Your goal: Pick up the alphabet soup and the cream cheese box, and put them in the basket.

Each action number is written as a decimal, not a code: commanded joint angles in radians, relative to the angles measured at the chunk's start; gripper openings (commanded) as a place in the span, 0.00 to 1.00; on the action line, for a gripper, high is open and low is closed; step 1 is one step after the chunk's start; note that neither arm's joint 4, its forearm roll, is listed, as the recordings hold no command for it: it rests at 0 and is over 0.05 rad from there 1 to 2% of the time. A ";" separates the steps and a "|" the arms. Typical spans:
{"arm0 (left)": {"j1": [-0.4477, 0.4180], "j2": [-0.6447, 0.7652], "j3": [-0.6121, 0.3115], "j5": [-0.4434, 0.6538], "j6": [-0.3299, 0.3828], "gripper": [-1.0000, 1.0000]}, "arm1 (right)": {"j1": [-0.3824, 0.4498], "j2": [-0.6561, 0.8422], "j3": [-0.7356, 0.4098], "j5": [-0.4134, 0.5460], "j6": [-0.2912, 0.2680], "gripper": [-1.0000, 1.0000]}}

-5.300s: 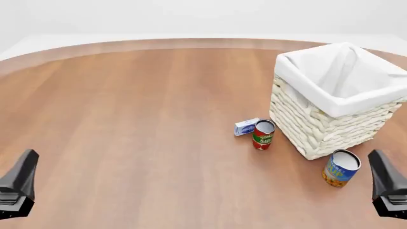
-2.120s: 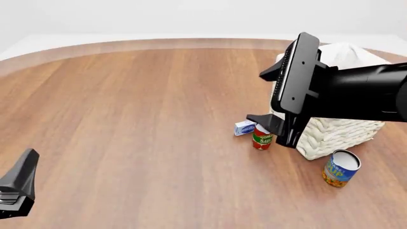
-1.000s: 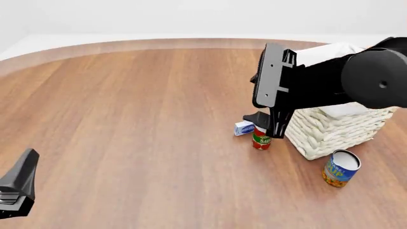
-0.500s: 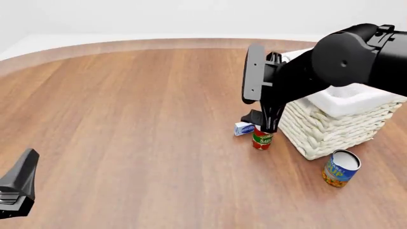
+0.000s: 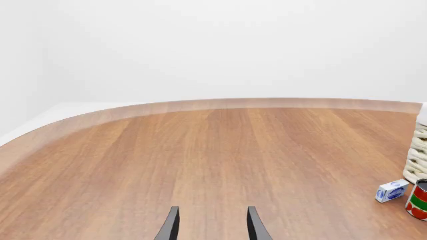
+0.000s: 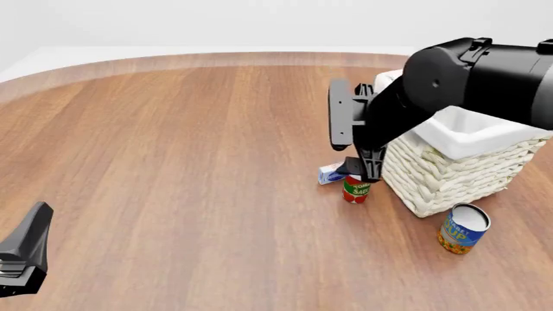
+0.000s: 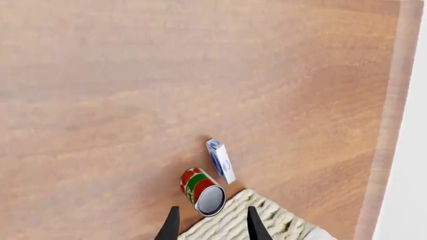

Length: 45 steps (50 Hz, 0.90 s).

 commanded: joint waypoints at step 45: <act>0.000 0.000 0.000 0.000 0.000 1.00 | -0.010 0.149 -0.153 0.131 -0.144 1.00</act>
